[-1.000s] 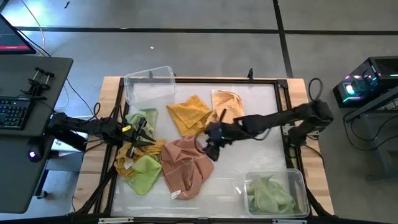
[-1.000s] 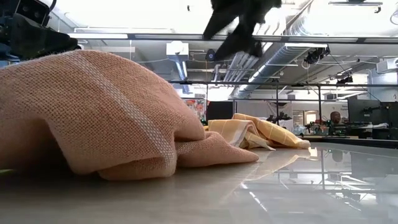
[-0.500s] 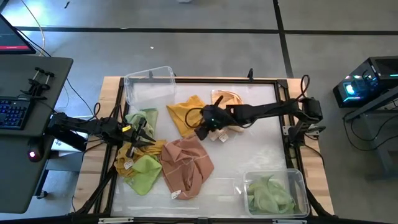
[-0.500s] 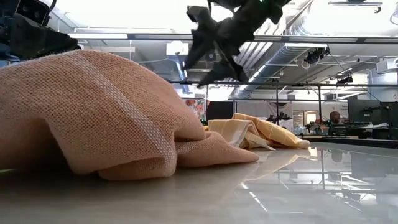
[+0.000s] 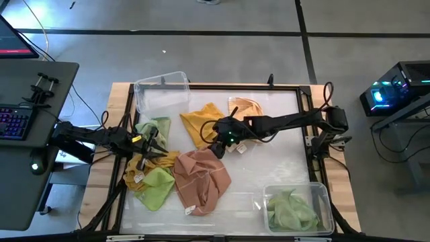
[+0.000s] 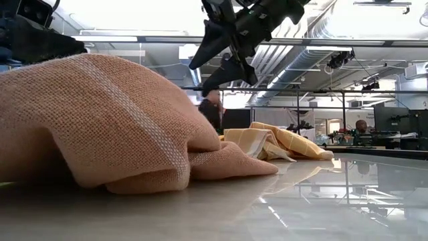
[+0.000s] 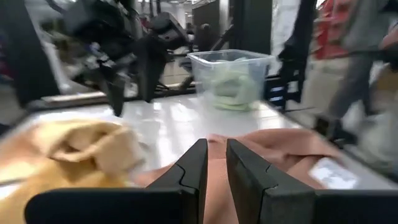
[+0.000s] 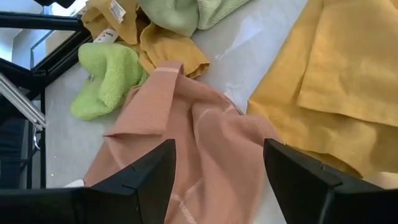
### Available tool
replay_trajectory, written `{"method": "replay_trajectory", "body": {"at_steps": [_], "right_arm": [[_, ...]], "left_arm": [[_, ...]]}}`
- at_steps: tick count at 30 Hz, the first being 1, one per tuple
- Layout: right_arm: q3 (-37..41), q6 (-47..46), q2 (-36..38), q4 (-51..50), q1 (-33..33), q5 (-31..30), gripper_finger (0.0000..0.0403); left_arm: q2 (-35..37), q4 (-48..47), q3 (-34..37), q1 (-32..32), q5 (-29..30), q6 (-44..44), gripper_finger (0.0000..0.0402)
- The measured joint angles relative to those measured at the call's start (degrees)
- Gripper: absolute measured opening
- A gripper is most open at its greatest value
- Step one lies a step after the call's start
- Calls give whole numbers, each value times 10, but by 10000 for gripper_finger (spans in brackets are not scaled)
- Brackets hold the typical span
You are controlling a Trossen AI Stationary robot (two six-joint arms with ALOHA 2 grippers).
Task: Sort towels by color in basket
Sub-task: Put the light green microfiber towel into the bottom transparent bin
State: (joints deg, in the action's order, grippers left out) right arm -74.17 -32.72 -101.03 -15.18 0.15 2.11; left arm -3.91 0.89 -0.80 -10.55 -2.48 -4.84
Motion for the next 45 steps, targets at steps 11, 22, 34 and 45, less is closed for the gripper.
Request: {"method": "replay_trajectory", "body": {"at_steps": [11, 22, 34, 45], "right_arm": [[0, -121, 2, 2, 13, 0, 236], [0, -225, -1, 250, 37, -254, 236], [0, -200, 5, 282, 38, -193, 236], [0, -167, 5, 257, 77, -157, 236]], "left_arm": [[0, 39, 0, 0, 104, -59, 46], [-6, 349, -1, 0, 138, 165, 46], [-223, -118, -317, -8, 48, 125, 46], [-346, -160, -404, -44, -129, 325, 46]]}}
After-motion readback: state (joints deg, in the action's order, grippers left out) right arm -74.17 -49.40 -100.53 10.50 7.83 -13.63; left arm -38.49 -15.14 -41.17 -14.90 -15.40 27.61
